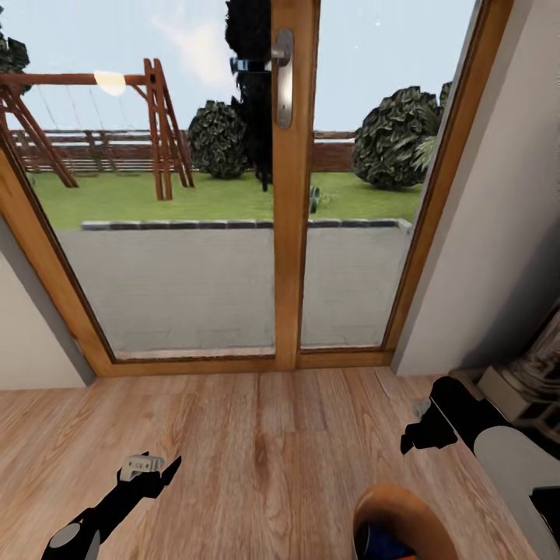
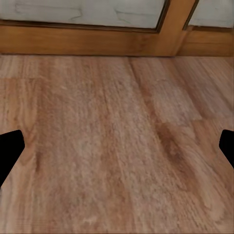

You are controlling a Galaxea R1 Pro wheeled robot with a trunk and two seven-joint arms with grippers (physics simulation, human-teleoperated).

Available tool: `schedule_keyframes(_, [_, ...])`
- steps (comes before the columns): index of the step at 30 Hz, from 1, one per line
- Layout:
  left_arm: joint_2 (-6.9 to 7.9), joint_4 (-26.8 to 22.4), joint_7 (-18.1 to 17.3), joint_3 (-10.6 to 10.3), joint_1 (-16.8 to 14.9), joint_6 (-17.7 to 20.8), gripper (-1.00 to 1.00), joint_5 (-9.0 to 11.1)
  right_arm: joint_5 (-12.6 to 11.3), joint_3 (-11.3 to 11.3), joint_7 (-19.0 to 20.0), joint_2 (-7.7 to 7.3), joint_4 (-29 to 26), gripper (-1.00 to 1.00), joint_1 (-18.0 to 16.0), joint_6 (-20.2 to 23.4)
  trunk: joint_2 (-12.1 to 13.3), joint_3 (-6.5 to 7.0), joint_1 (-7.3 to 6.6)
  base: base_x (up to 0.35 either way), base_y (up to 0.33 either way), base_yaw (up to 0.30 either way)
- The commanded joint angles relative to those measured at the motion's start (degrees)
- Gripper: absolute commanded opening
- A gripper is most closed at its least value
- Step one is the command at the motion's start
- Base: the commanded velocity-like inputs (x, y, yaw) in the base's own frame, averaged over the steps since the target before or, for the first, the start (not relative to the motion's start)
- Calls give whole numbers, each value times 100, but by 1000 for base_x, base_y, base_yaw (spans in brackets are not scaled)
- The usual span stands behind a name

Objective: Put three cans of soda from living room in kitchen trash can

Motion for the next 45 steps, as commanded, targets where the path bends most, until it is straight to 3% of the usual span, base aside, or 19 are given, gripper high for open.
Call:
schedule_keyframes(1, [0,3,1,0,0,0,100,-1,0,0,0,0,0,100,0,0,2,23,-2,0,0,0])
schedule_keyframes(7, [0,10,4,0,0,0,100,-1,0,0,-6,-2,-3,100,4,-6,10,156,-18,0,0,0])
schedule_keyframes(13, [0,12,5,0,0,0,100,-1,-11,-6,-9,-12,-3,100,8,-290,41,286,-45,0,0,0])
schedule_keyframes(33, [0,294,6,0,0,8,100,-1,-17,-25,-18,-18,-21,100,18,-427,843,645,-484,0,0,0])
schedule_keyframes(45, [-4,302,7,0,0,8,100,-1,-34,-61,-41,-28,-21,100,239,-1064,1324,861,-748,0,0,0])
